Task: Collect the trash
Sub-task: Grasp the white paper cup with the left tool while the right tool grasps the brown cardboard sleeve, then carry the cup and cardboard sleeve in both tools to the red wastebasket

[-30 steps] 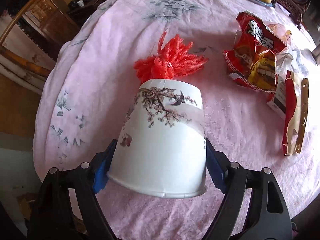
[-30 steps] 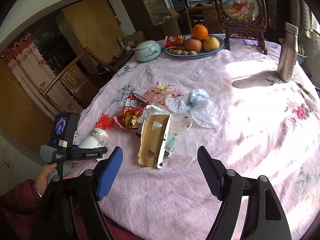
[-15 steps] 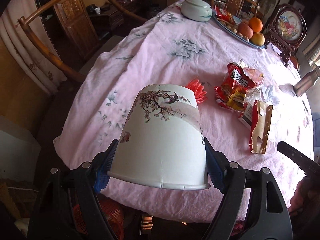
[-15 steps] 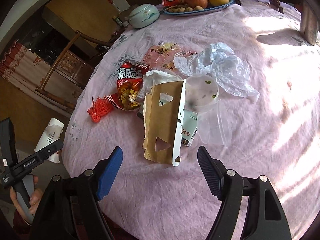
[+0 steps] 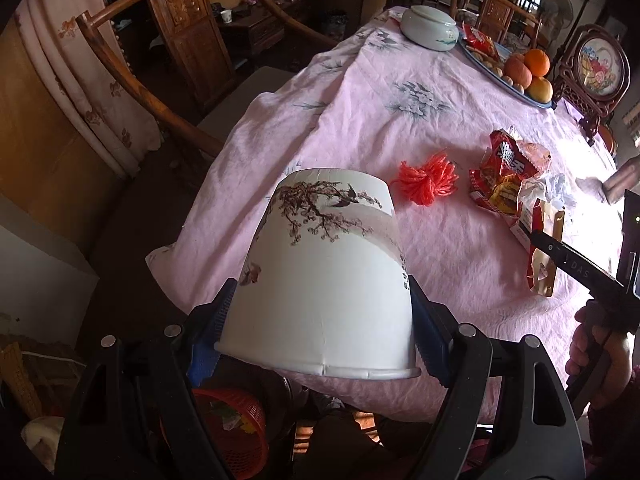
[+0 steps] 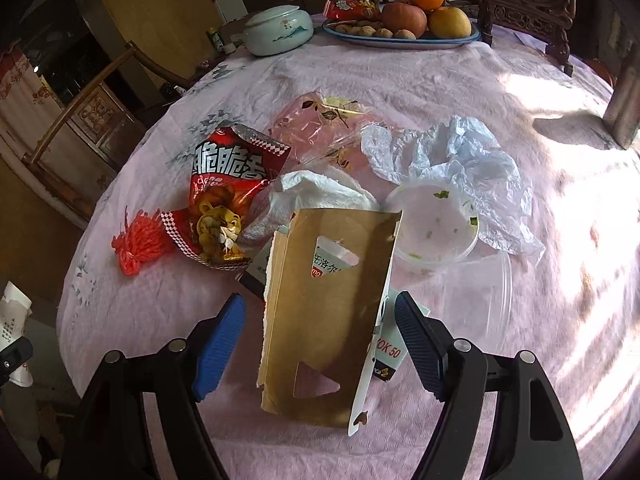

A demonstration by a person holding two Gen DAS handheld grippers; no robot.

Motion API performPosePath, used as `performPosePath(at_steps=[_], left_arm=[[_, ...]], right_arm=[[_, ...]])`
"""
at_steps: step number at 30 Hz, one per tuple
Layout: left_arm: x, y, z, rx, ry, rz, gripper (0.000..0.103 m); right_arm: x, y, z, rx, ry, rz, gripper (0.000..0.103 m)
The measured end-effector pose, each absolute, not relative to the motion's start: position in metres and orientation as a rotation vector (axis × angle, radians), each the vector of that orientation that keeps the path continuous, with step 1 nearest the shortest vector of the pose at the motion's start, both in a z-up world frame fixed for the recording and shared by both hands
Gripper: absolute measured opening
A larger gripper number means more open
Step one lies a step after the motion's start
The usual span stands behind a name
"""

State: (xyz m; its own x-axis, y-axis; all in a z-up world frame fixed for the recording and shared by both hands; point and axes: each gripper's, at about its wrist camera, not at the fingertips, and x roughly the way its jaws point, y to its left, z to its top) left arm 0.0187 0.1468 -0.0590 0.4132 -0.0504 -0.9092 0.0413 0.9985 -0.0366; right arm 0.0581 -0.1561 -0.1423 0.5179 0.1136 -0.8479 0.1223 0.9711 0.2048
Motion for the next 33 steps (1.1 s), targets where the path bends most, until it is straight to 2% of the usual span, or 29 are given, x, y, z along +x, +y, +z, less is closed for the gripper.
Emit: performPosePath(at_steps=[1,10,17,23,33], left_arm=[[0.019,0.148,-0.060,-0.012,1.146,-0.060,0.078],[0.028,0.151,-0.062,-0.053,1.139,-0.115,0.078],[0.034,0.144,-0.063,-0.084,1.118,-0.164,0.078],[0.018,0.167,-0.062,-0.168,1.100,-0.073,0.078],[-0.074,0.257,-0.071,-0.366,1.117,0.307,0.078]], right_arm=[[0.058,-0.154,-0.142,0.218,1.020,-0.024,0.057],[0.018,-0.172,-0.083,0.353,0.843,0.082,0.057],[0.000,-0.154,-0.067,0.311,0.869,0.141,0.057],[0.007,-0.116,-0.062,0.199,0.904,0.284,0.057],[0.022,-0.019,-0.061,0.061,0.965,0.672,0.057]])
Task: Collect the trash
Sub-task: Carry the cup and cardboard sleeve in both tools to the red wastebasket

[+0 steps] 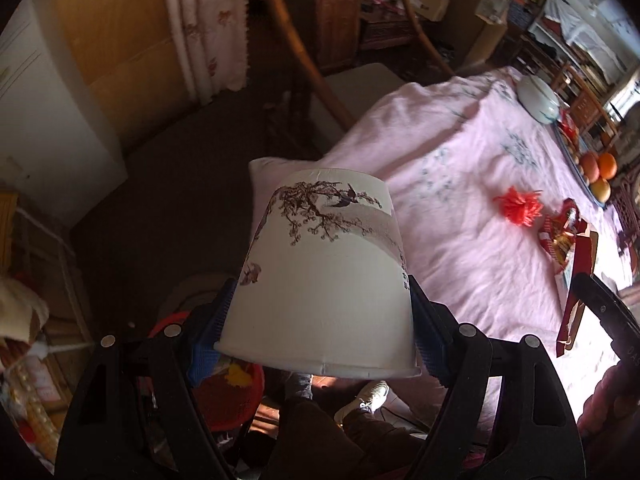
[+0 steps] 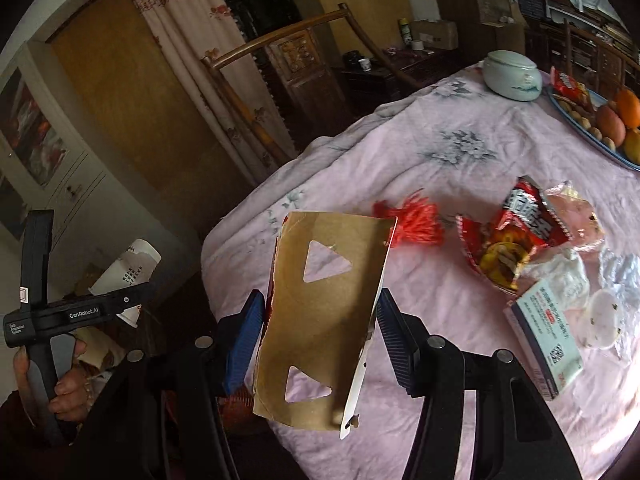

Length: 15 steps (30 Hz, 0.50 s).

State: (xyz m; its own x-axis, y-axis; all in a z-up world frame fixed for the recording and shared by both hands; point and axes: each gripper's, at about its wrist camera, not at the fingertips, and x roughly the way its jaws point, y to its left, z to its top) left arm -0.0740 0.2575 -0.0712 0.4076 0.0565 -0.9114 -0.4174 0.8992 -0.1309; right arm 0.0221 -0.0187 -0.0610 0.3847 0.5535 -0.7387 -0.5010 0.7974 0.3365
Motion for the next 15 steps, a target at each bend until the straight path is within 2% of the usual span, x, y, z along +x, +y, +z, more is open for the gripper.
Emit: performPosePath(at_steps=[9,15], left_arm=[[-0.184,0.317,-0.084,-0.561,1.131,0.615,0.078],[-0.217,0.332,-0.098,-0.646,1.153,0.708,0.081]], right_arm=[[-0.001,0.061,-0.060,-0.050,0.992,0.954,0.057],[-0.016,0.078,-0.053,-0.107,0.991,1.029,0.057]])
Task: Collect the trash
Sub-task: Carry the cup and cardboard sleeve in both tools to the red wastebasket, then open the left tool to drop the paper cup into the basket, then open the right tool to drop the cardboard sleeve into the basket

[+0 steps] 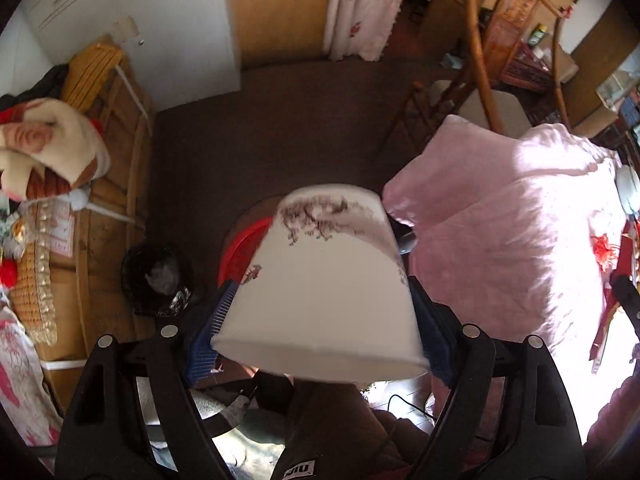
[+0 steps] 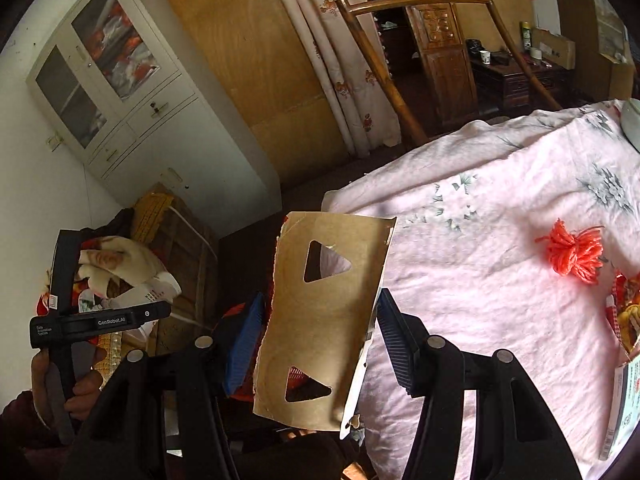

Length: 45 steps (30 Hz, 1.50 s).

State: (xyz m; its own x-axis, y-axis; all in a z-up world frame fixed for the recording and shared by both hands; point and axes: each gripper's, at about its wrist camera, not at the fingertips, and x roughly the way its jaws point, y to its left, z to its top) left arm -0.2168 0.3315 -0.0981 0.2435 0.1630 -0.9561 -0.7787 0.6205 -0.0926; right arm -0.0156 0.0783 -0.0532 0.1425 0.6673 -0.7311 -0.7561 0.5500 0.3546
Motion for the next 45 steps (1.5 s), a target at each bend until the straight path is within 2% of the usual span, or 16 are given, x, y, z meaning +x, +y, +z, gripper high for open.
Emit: performPosePath(at_steps=[7,19,27,34,39,45], left_arm=[[-0.232,0.334,-0.096,-0.707,1.134,0.757,0.088],[-0.256,0.333,-0.096,-0.733,1.132,0.840,0.089],[-0.291,0.344,-0.094,-0.770,1.116,0.925,0.089],[-0.316,0.360,-0.089,-0.805,1.067,0.975,0.089],[-0.311,0.367,-0.090,-0.809,1.061,0.943,0.089],[-0.283,0.365,-0.090,-0.760,1.074,0.852,0.089]], right_arm=[[-0.018,0.084,-0.054,-0.124,1.004,1.051,0.057],[-0.041,0.120,-0.064,-0.217,1.045,1.196,0.057],[-0.077,0.184,-0.066,-0.299,1.048,1.366,0.058],[-0.103,0.239,-0.059,-0.320,1.058,1.484,0.066],[-0.102,0.229,-0.053,-0.317,1.025,1.434,0.069],[-0.083,0.185,-0.061,-0.246,1.079,1.271,0.069]])
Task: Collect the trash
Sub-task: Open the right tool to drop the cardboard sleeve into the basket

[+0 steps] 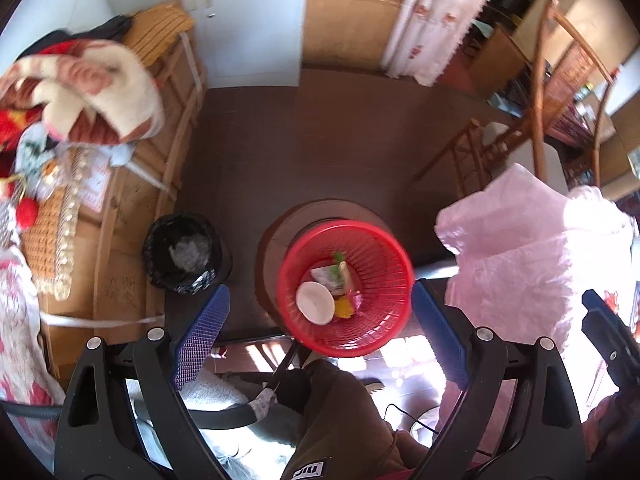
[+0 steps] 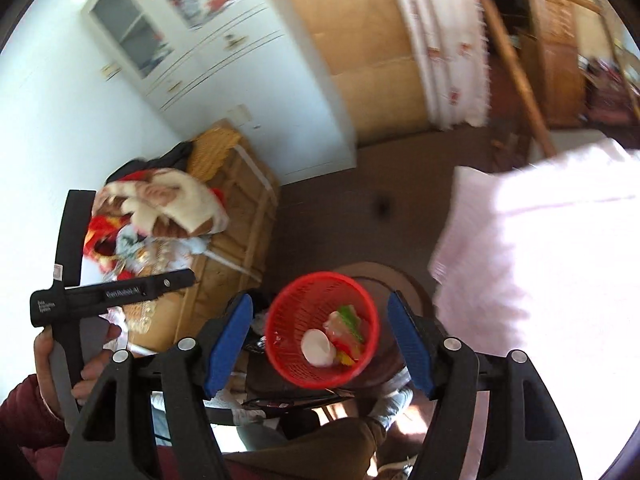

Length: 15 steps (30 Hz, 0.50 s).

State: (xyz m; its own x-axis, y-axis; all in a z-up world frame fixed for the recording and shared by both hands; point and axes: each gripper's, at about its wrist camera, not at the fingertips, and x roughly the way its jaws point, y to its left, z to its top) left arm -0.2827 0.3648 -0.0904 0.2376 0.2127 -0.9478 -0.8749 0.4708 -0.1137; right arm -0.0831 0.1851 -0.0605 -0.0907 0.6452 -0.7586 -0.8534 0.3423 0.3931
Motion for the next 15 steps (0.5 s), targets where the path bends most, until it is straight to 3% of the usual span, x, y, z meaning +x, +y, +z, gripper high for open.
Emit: performPosePath(at_steps=[15], left_arm=[[-0.138,0.302,-0.073,-0.483,1.127,0.475,0.089]], right_arm=[[-0.035,0.060,-0.050,-0.033,0.986,0.915,0.070]])
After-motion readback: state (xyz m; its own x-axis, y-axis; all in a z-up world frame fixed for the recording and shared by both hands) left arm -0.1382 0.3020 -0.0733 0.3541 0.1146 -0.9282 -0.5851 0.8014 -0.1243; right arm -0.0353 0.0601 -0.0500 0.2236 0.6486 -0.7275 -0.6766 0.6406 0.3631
